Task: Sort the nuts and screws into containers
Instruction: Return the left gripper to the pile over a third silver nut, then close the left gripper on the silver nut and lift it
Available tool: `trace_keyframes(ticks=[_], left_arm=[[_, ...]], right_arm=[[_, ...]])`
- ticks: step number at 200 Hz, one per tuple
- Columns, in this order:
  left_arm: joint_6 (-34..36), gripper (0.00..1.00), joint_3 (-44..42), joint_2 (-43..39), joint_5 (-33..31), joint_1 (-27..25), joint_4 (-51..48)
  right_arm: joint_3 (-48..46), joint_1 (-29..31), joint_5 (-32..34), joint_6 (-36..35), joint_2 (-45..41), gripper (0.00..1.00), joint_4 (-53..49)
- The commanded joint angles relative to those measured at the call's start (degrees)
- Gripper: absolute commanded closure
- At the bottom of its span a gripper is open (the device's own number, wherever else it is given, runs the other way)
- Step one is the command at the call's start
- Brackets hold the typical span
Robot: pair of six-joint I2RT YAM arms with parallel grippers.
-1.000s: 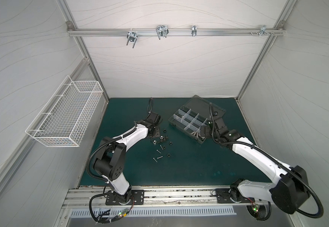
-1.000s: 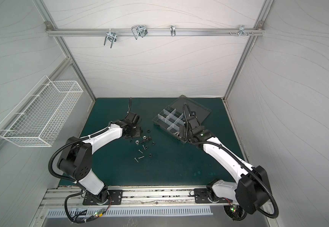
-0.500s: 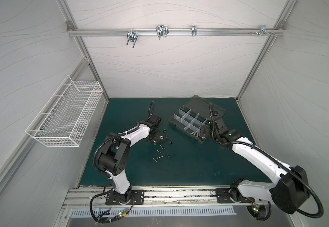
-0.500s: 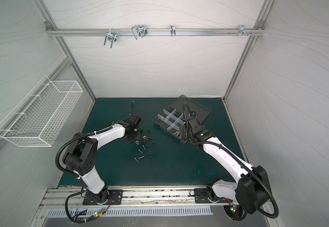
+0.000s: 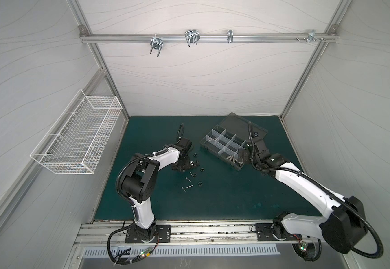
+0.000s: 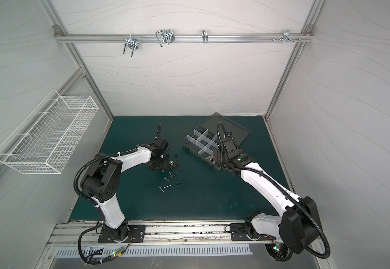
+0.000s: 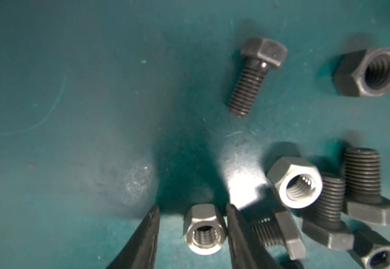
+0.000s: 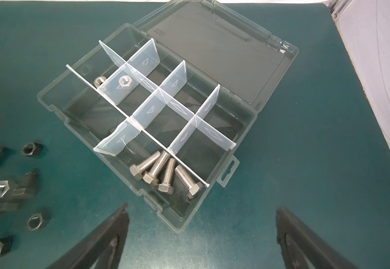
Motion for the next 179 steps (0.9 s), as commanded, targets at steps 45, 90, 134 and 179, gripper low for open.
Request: trace_keyframes(ticks=[45, 90, 134, 179], left_arm=[[0.94, 0.55, 1.51, 2.48, -0.3, -0.08, -4.53], [0.84, 0.66, 1.38, 2.97, -0.34, -0.11, -4.56], [0.86, 0.73, 1.59, 3.08, -0.39, -0.11, -4.55], [1.38, 0.75, 1.87, 1.44, -1.79, -0.11, -5.59]], right_arm=[[1.52, -0.32, 0.87, 0.5, -0.32, 0.01, 0.53], [1.18, -0.31, 1.48, 0.45, -0.97, 0.01, 0.44], [1.09, -0.31, 1.64, 0.45, -1.2, 0.01, 0.34], [1.0, -0.3, 1.72, 0.54, -1.12, 0.01, 0.38]])
